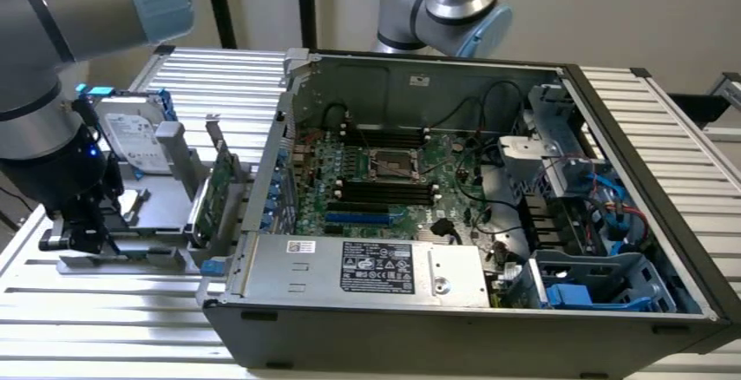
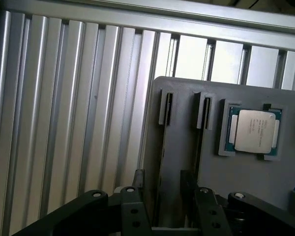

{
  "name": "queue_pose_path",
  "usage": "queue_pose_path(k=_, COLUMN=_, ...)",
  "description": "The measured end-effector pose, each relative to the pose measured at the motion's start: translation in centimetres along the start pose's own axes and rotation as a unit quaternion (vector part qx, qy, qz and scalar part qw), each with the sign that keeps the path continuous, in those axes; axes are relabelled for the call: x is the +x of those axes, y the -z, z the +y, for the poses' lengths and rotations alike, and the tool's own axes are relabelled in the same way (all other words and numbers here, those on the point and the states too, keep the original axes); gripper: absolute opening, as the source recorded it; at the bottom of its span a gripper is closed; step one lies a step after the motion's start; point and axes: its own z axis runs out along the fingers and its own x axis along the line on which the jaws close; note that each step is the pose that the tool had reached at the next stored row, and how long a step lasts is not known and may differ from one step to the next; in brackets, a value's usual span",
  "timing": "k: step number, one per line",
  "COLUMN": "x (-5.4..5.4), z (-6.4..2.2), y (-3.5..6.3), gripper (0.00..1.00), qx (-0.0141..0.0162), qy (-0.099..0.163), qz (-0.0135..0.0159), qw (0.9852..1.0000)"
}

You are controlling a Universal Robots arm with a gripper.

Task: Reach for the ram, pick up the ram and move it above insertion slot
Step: 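Pick up the ram and move it above insertion slot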

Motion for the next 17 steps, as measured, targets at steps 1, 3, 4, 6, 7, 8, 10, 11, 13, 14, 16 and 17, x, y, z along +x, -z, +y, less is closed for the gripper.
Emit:
queue_pose_path(k=1, x=0.0, z=-0.01, y=-0.17, gripper=0.42, qx=-0.0001, qy=0.000, qz=0.0000, qw=1.0000)
queue_pose_path(k=3, x=0.0, z=-0.02, y=-0.53, gripper=0.42, qx=0.0000, qy=0.000, qz=0.0000, qw=1.0000)
queue_pose_path(k=4, x=0.0, z=-0.03, y=-0.74, gripper=0.42, qx=0.0001, qy=0.000, qz=-0.0001, qw=1.0000)
queue_pose_path(k=6, x=0.0, z=-0.05, y=-1.09, gripper=0.42, qx=0.0000, qy=0.000, qz=-0.0001, qw=1.0000)
queue_pose_path(k=7, x=0.0, z=-0.06, y=-1.27, gripper=0.42, qx=0.0000, qy=-0.001, qz=-0.0001, qw=1.0000)
queue_pose_path(k=8, x=-0.1, z=-0.07, y=-1.45, gripper=0.42, qx=0.0000, qy=-0.001, qz=-0.0001, qw=1.0000)
queue_pose_path(k=10, x=-0.3, z=-0.11, y=-1.77, gripper=0.42, qx=0.0000, qy=-0.001, qz=-0.0002, qw=1.0000)
queue_pose_path(k=11, x=-0.3, z=-0.12, y=-1.87, gripper=0.42, qx=-0.0001, qy=-0.001, qz=-0.0002, qw=1.0000)
queue_pose_path(k=13, x=-0.5, z=-0.15, y=-2.05, gripper=0.42, qx=0.0000, qy=-0.002, qz=-0.0002, qw=1.0000)
queue_pose_path(k=14, x=-0.6, z=-0.16, y=-2.10, gripper=0.42, qx=0.0001, qy=-0.002, qz=-0.0003, qw=1.0000)
queue_pose_path(k=16, x=-0.6, z=-0.17, y=-2.21, gripper=0.42, qx=0.0000, qy=-0.002, qz=-0.0002, qw=1.0000)
queue_pose_path(k=17, x=-0.6, z=-0.18, y=-2.28, gripper=0.42, qx=0.0000, qy=-0.002, qz=-0.0002, qw=1.0000)
